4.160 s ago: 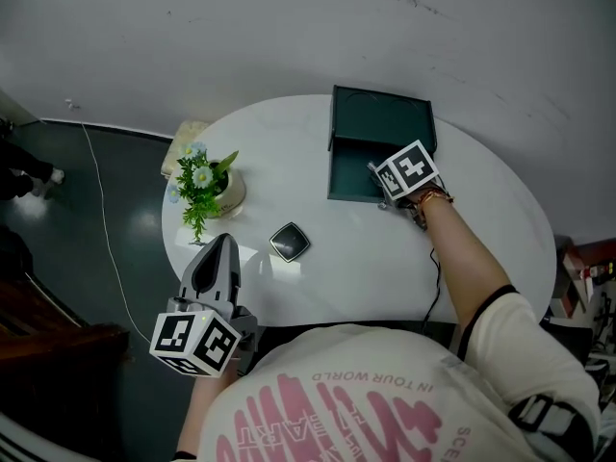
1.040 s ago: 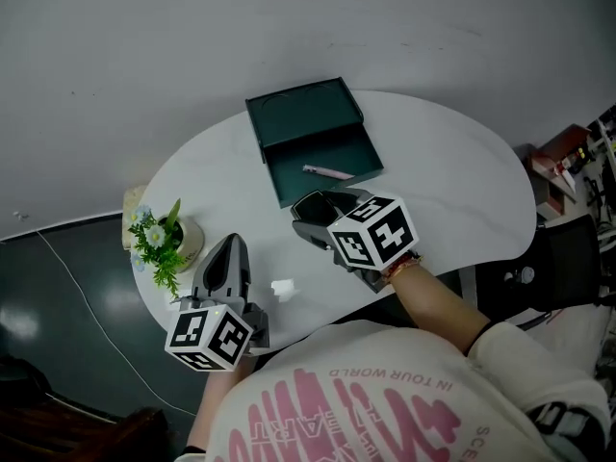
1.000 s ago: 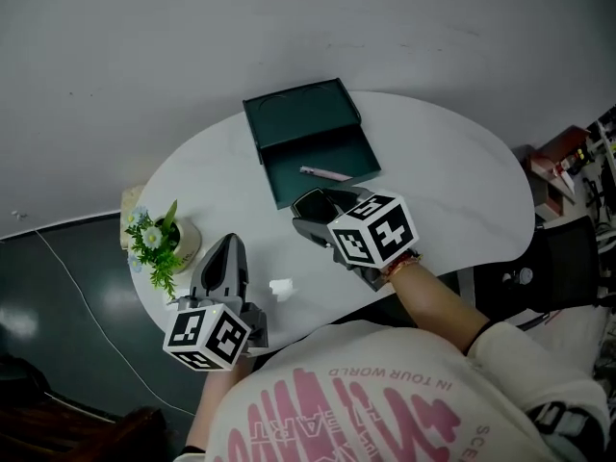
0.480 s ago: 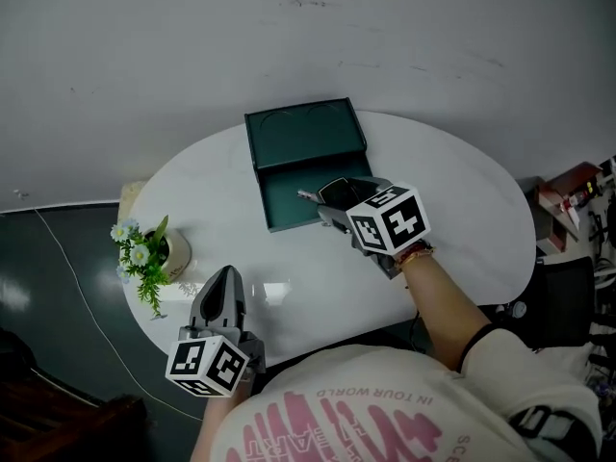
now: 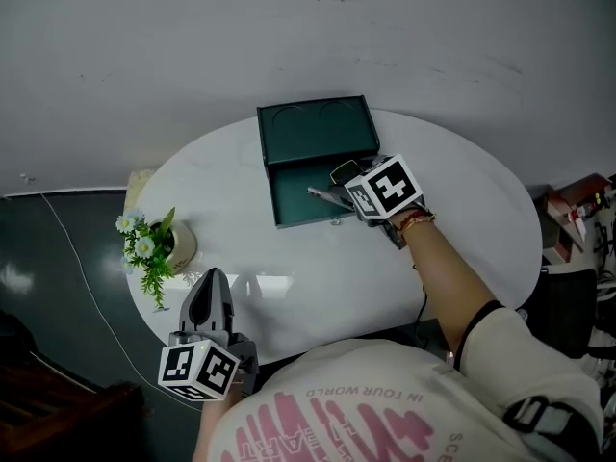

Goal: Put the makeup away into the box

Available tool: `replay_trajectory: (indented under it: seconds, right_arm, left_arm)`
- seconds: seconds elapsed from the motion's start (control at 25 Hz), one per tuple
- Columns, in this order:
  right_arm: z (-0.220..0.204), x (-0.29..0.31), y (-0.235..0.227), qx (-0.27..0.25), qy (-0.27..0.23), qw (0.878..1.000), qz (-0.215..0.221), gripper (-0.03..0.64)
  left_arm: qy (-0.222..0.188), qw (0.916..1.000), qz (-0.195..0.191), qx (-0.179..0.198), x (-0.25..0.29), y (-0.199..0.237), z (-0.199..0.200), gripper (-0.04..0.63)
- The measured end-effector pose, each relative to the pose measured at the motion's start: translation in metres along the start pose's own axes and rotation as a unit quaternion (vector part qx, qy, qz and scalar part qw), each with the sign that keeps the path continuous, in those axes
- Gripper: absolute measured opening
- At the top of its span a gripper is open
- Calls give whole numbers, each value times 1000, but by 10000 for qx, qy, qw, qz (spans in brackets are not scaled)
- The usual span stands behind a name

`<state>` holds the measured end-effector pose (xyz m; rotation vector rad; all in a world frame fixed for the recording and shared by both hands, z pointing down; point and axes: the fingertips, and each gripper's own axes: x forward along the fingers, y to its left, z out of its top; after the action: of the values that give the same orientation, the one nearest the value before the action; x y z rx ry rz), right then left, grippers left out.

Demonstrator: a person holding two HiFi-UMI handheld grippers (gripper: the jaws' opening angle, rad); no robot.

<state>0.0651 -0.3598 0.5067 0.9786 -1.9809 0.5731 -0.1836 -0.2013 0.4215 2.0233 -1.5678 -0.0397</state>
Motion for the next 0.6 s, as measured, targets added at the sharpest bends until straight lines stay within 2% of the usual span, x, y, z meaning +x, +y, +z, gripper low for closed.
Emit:
replay_trajectory:
  seconds: [0.6]
  right_arm:
    - [-15,28,-10,-240,951,9944,-383,341]
  left_arm:
    - [-131,9998,155,11,0,9,13,2]
